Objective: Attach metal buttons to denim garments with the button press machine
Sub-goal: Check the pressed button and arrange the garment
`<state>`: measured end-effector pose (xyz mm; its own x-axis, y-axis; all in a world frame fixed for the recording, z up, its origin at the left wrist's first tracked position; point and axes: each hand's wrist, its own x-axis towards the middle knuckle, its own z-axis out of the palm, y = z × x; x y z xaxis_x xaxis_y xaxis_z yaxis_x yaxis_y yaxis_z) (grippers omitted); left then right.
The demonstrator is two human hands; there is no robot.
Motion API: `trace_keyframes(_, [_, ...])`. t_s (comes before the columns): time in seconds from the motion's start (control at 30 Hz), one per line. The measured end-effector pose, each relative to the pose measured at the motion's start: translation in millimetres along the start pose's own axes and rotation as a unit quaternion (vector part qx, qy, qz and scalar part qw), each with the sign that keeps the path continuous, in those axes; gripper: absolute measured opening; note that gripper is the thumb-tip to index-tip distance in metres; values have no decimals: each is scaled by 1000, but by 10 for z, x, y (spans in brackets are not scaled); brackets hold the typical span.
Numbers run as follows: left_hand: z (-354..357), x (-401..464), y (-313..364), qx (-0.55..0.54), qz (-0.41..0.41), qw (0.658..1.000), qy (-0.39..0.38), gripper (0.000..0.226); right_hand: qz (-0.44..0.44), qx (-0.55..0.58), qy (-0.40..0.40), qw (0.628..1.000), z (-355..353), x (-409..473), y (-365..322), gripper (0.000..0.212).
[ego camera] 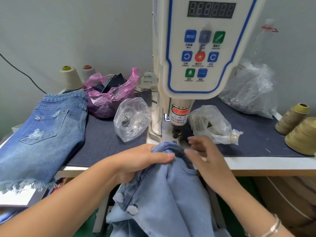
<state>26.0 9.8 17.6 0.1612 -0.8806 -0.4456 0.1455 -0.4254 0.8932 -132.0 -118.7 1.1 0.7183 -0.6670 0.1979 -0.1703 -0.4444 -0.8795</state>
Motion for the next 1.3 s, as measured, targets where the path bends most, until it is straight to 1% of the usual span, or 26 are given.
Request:
trace_keyframes(0.03, [25,18,7,-26,-10,999,21,31,-62,-3,66,996,14,-125,-22,22])
trace_keyframes(0.07, [50,39,22,-46,-20,998,38,34,-121,-8,100,988,71,-277,-22,31])
trace_keyframes(0.1, [77,56,42,-62,-28,996,49,36,-172,-40,110,978,170,-454,-16,43])
trace_keyframes(0.13, [109,71,71,-72,-35,995,52,36,-219,-105,112,964,292,-614,3,56])
trace_keyframes(0.17, [142,88,94,-77,-40,995,52,36,-260,-185,123,940,412,-744,72,60])
trace_keyframes(0.2, [168,106,114,-78,-43,995,52,37,-285,-249,132,916,507,-844,142,57])
trace_keyframes(0.23, [182,124,121,-76,-48,995,53,39,-290,-290,135,902,541,-881,182,57])
trace_keyframes(0.3, [172,144,131,-63,-58,995,59,41,-284,-302,113,903,412,-781,253,50])
trace_keyframes(0.4, [102,152,169,-47,-59,995,63,41,-281,-281,58,916,143,-628,209,23])
trace_keyframes(0.47, [20,155,207,-25,-48,998,45,50,-211,-220,-1,952,28,-534,68,10])
trace_keyframes(0.53, [-90,125,215,-29,-17,999,-13,70,-97,-143,-43,984,-27,-413,-55,10])
trace_keyframes(0.6, [-185,55,148,-34,21,996,-76,81,-62,-89,-26,994,-68,-283,-100,8])
trace_keyframes(0.63, [-194,5,79,-11,38,995,-91,75,-54,-61,-6,997,-88,-223,-111,9])
trace_keyframes(0.7, [-139,-62,-105,88,59,988,-111,60,-19,6,15,1000,-98,-136,-121,13])
trace_keyframes(0.73, [-94,-72,-188,119,63,984,-114,63,7,42,9,999,-92,-112,-122,14])
trace_keyframes(0.77, [-51,-68,-250,127,71,984,-108,63,35,76,-6,996,-87,-101,-116,14])
trace_keyframes(0.87, [-68,-70,-238,86,122,986,-74,38,88,157,-44,983,-156,-48,-156,12])
trace_keyframes(0.93, [-142,-41,-150,10,111,992,-49,26,85,135,-67,985,-286,34,-190,11])
trace_keyframes(1.0, [-236,-19,-82,-43,88,995,-26,26,102,85,-131,982,-405,105,-211,8])
trace_keyframes(1.03, [-252,-24,-49,-53,74,995,-45,30,120,79,-172,975,-439,128,-217,7])
trace_keyframes(1.07, [-242,-52,-10,-56,61,993,-85,35,142,87,-203,965,-452,144,-235,8])
trace_keyframes(1.1, [-213,-85,12,-43,54,990,-124,38,159,92,-218,959,-452,157,-256,10])
trace_keyframes(1.13, [-181,-114,13,-27,53,988,-141,39,166,86,-217,958,-437,162,-275,11])
trace_keyframes(1.17, [-146,-127,-2,-18,54,990,-133,40,151,46,-206,966,-426,160,-280,11])
trace_keyframes(1.23, [-97,-116,-69,-33,54,994,-86,41,63,-121,-180,974,-437,123,-279,8])
trace_keyframes(1.3, [-68,-121,-135,-67,50,994,-72,39,-15,-283,-191,940,-439,40,-318,4])
